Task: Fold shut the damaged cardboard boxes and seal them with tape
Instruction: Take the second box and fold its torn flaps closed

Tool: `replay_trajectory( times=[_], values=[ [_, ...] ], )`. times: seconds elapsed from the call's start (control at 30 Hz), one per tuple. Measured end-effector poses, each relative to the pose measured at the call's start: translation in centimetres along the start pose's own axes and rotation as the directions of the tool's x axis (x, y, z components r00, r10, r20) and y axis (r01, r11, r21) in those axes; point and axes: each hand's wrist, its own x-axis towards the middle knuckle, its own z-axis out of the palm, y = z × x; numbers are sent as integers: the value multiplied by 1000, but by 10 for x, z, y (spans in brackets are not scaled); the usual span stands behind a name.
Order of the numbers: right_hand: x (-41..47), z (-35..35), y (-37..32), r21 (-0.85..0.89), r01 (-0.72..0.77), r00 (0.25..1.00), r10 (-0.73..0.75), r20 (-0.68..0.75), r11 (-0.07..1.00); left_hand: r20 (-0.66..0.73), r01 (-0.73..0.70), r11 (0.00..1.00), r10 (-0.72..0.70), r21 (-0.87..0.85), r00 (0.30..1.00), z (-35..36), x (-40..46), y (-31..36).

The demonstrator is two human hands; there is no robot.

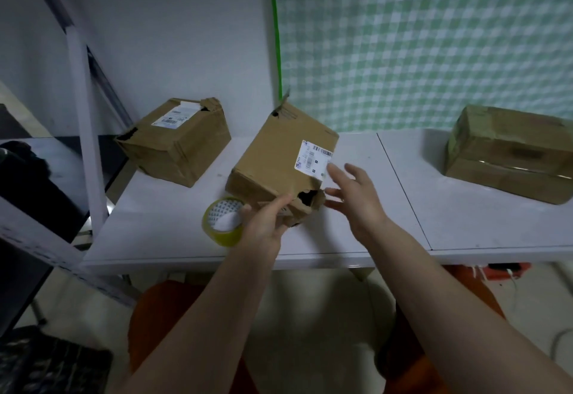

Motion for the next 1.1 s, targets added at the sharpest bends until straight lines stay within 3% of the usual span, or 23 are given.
replay_trajectory(
  times=[0.07,0.17,0.27,0.5,0.7,0.8,0.9,1.03,1.1],
  values=[
    [-6,2,2,-107,39,999,-36,30,994,-39,-52,998,54,36,998,3,-2,-2],
    [-12,4,3,-298,137,990,-122,68,945,30,-93,991,90,93,995,4,-7,2],
    [-15,3,0,-464,333,943,-300,146,821,102,-112,979,96,168,990,-2,-6,13],
    [-29,6,11,-646,559,829,-336,446,520,147,42,942,-96,334,985,-19,6,38],
    [-31,17,32,-680,603,798,-293,528,418,68,187,762,-289,620,955,-20,15,36],
    [-27,18,36,-696,637,770,-304,560,331,51,186,793,-263,580,963,-14,25,30],
    [-18,18,42,-725,643,757,-346,554,246,149,82,838,-190,540,970,-9,31,23],
    [0,22,55,-762,589,769,-476,427,268,179,-93,910,21,404,984,2,33,20],
    [6,25,59,-782,559,781,-489,387,274,119,-144,861,98,487,988,4,32,21]
  ],
)
